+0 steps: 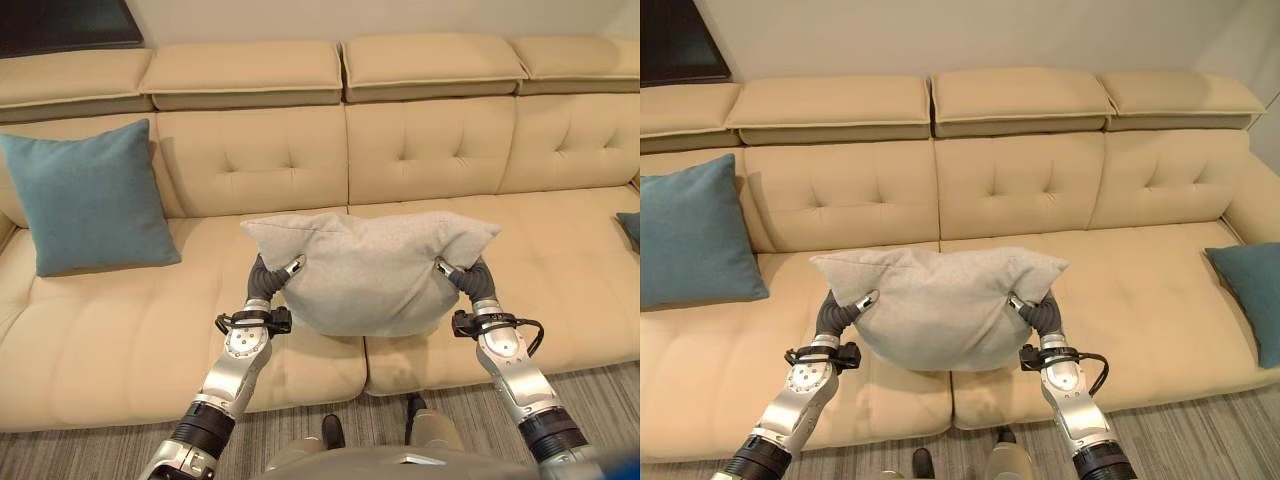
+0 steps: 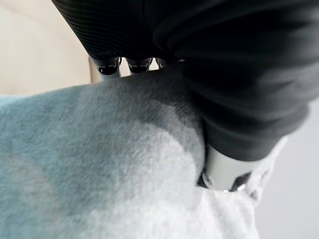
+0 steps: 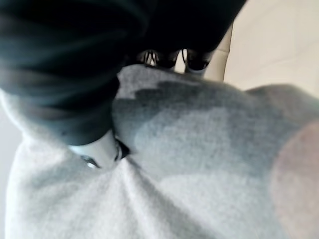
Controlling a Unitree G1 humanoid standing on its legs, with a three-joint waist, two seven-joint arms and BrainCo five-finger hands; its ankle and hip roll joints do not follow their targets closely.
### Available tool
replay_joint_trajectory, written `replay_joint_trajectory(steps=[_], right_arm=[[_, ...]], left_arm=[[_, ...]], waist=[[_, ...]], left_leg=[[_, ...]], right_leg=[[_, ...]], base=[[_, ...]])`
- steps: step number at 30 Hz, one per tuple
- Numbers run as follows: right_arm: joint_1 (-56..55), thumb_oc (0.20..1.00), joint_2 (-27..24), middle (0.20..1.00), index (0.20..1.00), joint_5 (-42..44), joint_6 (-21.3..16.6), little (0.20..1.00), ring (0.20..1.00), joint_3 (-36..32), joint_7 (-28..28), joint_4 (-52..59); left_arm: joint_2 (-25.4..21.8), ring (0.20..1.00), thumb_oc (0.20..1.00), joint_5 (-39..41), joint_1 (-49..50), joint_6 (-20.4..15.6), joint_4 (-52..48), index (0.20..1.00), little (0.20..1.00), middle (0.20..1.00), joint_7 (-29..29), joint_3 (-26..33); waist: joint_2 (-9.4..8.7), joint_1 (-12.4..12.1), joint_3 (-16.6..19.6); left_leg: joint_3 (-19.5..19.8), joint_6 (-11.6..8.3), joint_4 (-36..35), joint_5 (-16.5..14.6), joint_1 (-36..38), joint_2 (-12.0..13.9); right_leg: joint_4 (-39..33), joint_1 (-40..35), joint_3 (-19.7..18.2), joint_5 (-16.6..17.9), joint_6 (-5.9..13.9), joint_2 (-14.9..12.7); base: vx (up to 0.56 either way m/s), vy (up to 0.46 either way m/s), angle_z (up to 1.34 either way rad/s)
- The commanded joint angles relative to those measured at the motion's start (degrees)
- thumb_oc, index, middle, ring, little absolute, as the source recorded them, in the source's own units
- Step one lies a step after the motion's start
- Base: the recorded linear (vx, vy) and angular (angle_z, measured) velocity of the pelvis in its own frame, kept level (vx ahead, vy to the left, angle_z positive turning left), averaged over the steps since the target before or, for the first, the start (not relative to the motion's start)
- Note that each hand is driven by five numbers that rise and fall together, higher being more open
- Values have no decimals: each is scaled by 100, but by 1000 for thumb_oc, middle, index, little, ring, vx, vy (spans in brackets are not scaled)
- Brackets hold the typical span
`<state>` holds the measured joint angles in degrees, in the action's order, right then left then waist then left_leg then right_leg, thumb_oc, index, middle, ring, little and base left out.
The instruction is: Pick up all the scattered cushions and arrange them neatly on the sofa.
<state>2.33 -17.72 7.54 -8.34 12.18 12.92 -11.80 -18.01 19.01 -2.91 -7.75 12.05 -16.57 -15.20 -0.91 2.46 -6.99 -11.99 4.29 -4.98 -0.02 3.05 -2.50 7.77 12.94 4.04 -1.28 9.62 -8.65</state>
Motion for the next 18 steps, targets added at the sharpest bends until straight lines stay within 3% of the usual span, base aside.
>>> replay_joint_trajectory(steps=[1, 5, 6, 7, 9, 10, 11, 14, 18], right_arm=[[496, 200, 96, 200, 200, -113, -559, 200, 200, -166, 16, 455], [348, 200, -9, 200, 200, -146, -563, 200, 200, -281, 69, 484], [273, 200, -116, 200, 200, -108, -566, 200, 200, -351, 73, 525], [236, 200, -174, 200, 200, -76, -536, 200, 200, -337, 53, 512], [219, 200, -221, 200, 200, -53, -496, 200, 200, -346, 54, 508], [219, 200, -221, 200, 200, -53, -496, 200, 200, -346, 54, 508], [225, 200, -224, 200, 200, -26, -466, 200, 200, -371, 101, 534], [210, 200, -227, 200, 200, -86, -451, 200, 200, -404, 135, 545], [470, 200, -165, 200, 200, -184, -408, 200, 200, -338, 159, 598]], left_arm=[[134, 200, 200, -92, -377, -640, -647, 200, 200, 200, 182, -324], [188, 200, 200, -46, -368, -650, -672, 200, 200, 200, 195, -367], [229, 200, 200, 16, -384, -645, -676, 200, 200, 200, 233, -373], [238, 200, 200, 56, -381, -634, -676, 200, 200, 200, 243, -337], [216, 200, 200, 35, -402, -600, -731, 200, 200, 200, 203, -288], [216, 200, 200, 35, -401, -600, -732, 200, 200, 200, 203, -288], [235, 200, 200, 29, -452, -615, -823, 200, 200, 200, 103, -262], [241, 200, 200, 4, -442, -605, -828, 200, 200, 200, 115, -293], [128, 200, 200, -94, -507, -585, -925, 200, 200, 200, 87, -262]], waist=[[-172, 85, 259], [-231, 155, 329], [-284, 204, 305], [-285, 200, 293], [-298, 155, 320], [-298, 156, 320], [-254, 104, 304], [-202, 116, 394], [-207, 27, 498]], left_leg=[[427, -430, 334, -418, -30, 189], [523, -618, 701, -573, -98, 267], [481, -765, 1439, -686, -410, 401], [486, -804, 1721, -690, -585, 469], [565, -858, 1344, -351, -756, 724], [565, -858, 1341, -349, -754, 723], [751, -925, 1047, -106, -892, 827], [676, -945, 812, -45, -735, 826], [486, -832, 575, -185, -372, 647]], right_leg=[[-128, -482, 44, 246, -25, 291], [-359, -788, 111, 207, -159, 342], [-470, -982, 285, 148, -260, 282], [-543, -1118, 354, 79, -314, 276], [-619, -1258, 399, -23, -318, 275], [-619, -1259, 400, -23, -318, 275], [-602, -1334, 345, -153, -330, 310], [-602, -1443, 317, -205, -319, 268], [-660, -1544, 203, -125, -190, 101]], base=[[111, -145, 50], [122, -199, 39], [138, -229, 81], [140, -135, 93], [129, 24, 48], [175, 98, 16], [158, 119, -4], [219, 175, -19], [171, 173, -40]])
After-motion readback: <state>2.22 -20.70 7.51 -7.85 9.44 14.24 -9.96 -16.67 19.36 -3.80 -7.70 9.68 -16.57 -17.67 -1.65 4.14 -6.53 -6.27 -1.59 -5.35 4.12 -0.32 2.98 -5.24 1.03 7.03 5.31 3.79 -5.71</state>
